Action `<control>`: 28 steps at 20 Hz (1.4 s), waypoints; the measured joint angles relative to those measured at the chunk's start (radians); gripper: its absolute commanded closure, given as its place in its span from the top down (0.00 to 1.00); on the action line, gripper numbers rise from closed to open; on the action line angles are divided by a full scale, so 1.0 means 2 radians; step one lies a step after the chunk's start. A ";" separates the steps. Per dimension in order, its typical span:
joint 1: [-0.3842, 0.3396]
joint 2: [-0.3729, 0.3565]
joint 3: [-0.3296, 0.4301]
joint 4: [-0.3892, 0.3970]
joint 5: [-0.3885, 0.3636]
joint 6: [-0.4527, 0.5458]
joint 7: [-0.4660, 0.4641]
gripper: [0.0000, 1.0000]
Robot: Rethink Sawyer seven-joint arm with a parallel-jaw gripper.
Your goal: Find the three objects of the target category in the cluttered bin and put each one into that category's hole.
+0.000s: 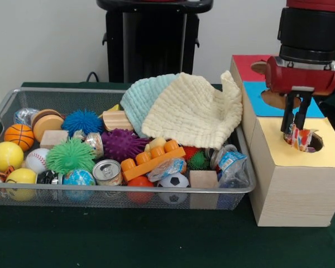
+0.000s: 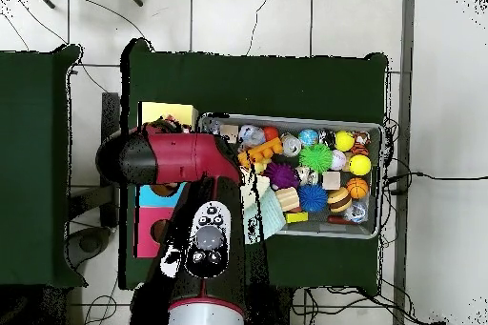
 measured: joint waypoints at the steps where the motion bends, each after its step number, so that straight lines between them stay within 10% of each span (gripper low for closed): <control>1: 0.001 0.000 -0.003 0.000 0.000 0.000 0.000 0.00; 8: 0.007 0.000 -0.010 0.000 0.000 0.000 0.000 0.00; 9: 0.007 0.000 -0.011 0.000 0.000 0.000 0.000 1.00; 28: 0.029 0.005 -0.039 -0.001 0.000 0.000 0.000 1.00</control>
